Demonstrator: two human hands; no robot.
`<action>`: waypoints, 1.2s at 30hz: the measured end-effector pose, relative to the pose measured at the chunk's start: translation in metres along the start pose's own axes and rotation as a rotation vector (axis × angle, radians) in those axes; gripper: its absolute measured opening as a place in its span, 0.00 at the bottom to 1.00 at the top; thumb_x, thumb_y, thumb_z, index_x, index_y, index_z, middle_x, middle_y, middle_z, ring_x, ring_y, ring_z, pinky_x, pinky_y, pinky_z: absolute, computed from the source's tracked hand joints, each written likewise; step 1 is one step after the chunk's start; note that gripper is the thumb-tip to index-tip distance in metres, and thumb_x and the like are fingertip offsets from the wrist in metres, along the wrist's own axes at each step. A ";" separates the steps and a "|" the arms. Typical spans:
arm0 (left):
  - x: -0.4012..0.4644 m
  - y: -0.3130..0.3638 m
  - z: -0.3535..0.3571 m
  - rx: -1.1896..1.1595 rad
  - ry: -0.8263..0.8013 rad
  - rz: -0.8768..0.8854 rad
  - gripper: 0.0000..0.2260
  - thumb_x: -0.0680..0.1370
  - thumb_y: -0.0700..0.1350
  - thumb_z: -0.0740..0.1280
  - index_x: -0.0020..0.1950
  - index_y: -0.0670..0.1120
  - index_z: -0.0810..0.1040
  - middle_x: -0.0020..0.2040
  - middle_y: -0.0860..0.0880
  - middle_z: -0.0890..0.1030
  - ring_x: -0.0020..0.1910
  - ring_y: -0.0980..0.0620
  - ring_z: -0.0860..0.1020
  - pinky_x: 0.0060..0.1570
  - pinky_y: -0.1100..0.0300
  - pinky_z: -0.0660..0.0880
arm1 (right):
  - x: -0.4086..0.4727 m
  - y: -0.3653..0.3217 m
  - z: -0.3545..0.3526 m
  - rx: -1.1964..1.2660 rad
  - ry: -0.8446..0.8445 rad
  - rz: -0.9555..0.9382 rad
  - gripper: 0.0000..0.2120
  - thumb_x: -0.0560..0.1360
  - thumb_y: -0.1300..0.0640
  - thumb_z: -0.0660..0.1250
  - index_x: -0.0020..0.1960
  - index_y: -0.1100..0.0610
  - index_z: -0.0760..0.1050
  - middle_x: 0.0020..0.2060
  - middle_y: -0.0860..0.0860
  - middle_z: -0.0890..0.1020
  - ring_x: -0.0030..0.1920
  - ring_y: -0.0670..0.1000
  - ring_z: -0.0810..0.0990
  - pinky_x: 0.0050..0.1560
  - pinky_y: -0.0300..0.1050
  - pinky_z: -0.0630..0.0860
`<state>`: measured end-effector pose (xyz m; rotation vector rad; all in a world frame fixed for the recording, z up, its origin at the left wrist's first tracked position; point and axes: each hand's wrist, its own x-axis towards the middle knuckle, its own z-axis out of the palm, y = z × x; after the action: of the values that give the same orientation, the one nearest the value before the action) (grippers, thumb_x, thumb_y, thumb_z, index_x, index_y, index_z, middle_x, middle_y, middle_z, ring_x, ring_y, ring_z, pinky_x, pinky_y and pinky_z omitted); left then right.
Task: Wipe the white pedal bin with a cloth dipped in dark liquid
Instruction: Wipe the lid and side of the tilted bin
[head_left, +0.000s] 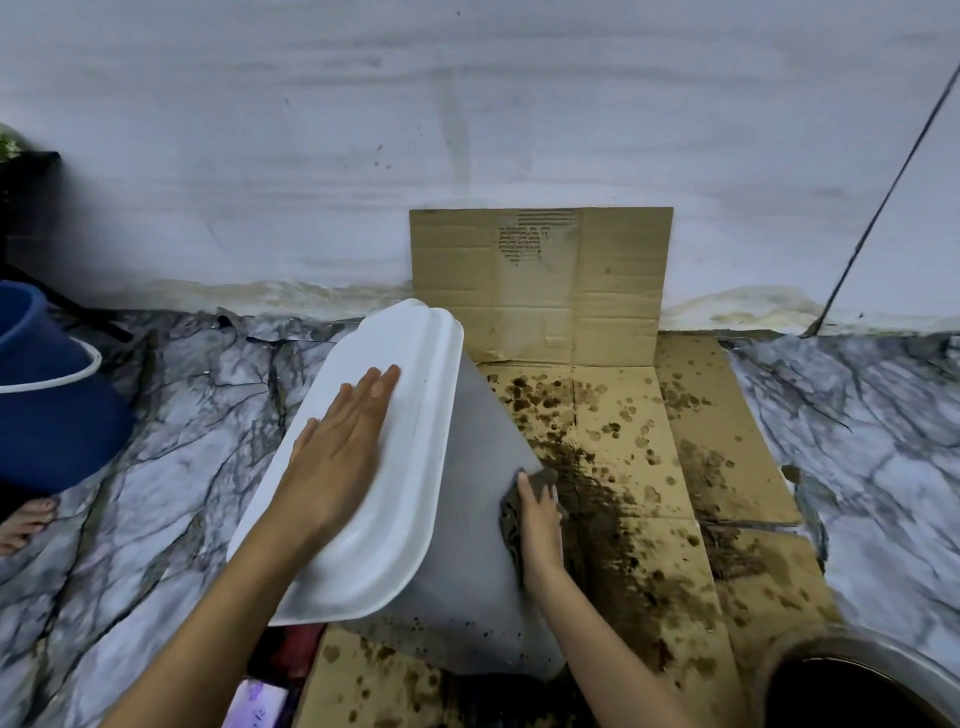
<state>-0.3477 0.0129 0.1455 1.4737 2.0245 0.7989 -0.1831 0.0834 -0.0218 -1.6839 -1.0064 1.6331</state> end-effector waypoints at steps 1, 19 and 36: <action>0.000 -0.001 -0.001 -0.004 0.001 -0.005 0.21 0.80 0.59 0.40 0.73 0.67 0.54 0.76 0.66 0.52 0.74 0.66 0.47 0.76 0.53 0.43 | -0.010 -0.003 0.005 0.081 -0.032 -0.022 0.28 0.80 0.45 0.56 0.77 0.51 0.54 0.76 0.52 0.59 0.75 0.57 0.55 0.74 0.59 0.56; 0.002 0.000 0.006 -0.016 0.015 -0.004 0.27 0.72 0.69 0.37 0.71 0.71 0.53 0.75 0.67 0.51 0.75 0.66 0.46 0.75 0.54 0.41 | -0.090 -0.072 0.017 -0.192 0.001 -1.034 0.20 0.78 0.66 0.54 0.65 0.53 0.74 0.65 0.50 0.71 0.65 0.52 0.68 0.68 0.43 0.66; 0.002 0.005 0.009 0.005 0.004 0.001 0.26 0.75 0.65 0.37 0.73 0.69 0.54 0.76 0.65 0.52 0.75 0.65 0.46 0.75 0.53 0.41 | -0.056 -0.129 0.015 -0.728 0.181 -1.022 0.25 0.73 0.68 0.59 0.62 0.45 0.76 0.67 0.51 0.69 0.63 0.59 0.66 0.61 0.56 0.65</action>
<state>-0.3381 0.0175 0.1427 1.4773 2.0297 0.7988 -0.2112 0.1057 0.1154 -1.2447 -2.0502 0.4504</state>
